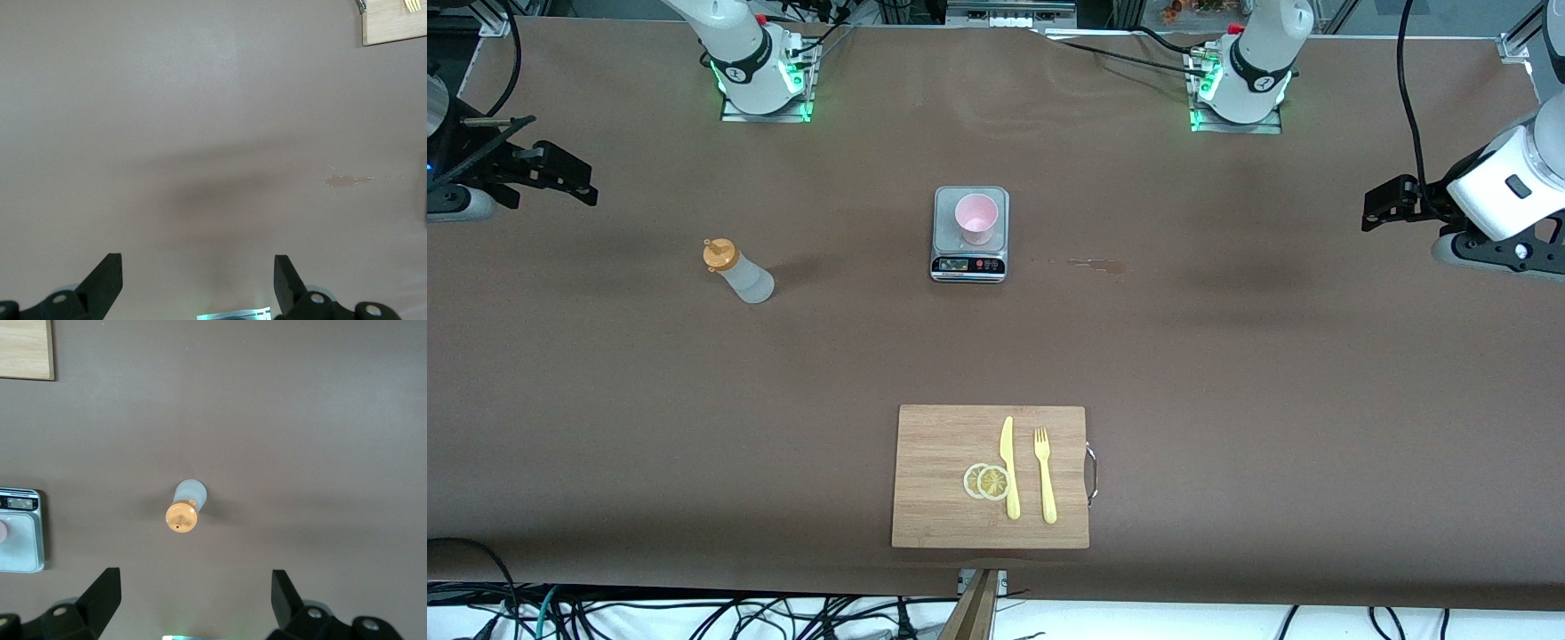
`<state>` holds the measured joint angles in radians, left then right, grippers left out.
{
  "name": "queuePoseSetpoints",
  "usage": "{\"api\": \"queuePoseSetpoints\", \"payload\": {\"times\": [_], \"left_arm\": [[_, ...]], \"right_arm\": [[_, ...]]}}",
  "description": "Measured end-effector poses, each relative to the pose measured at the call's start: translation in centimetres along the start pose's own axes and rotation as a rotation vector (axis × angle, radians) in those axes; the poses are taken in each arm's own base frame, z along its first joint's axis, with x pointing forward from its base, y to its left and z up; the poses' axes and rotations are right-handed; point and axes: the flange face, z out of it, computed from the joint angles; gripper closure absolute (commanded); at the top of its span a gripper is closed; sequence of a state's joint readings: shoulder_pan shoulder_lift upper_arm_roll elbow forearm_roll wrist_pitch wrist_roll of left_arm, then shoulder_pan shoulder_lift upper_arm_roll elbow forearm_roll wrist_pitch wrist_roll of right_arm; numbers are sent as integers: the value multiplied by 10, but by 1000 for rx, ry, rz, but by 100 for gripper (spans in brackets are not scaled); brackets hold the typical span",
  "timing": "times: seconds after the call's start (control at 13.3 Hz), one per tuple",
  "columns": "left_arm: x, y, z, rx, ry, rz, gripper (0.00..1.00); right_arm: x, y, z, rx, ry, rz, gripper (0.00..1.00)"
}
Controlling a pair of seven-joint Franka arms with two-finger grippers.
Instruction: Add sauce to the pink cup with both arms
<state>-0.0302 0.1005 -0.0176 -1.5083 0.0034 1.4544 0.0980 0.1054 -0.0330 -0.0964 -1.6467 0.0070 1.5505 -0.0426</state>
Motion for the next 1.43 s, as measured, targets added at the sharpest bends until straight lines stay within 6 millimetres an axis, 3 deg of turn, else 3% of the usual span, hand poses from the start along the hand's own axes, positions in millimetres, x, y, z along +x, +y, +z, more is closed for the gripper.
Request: {"api": "queuePoseSetpoints", "payload": {"times": [0.6,1.43], "left_arm": [[1,2,1,0,-1,4,0],[2,9,2,2,-3,18,0]], "right_arm": [[-6,-18,3,1,-44,-32,0],[-6,-19,3,1,-45,-33,0]]}}
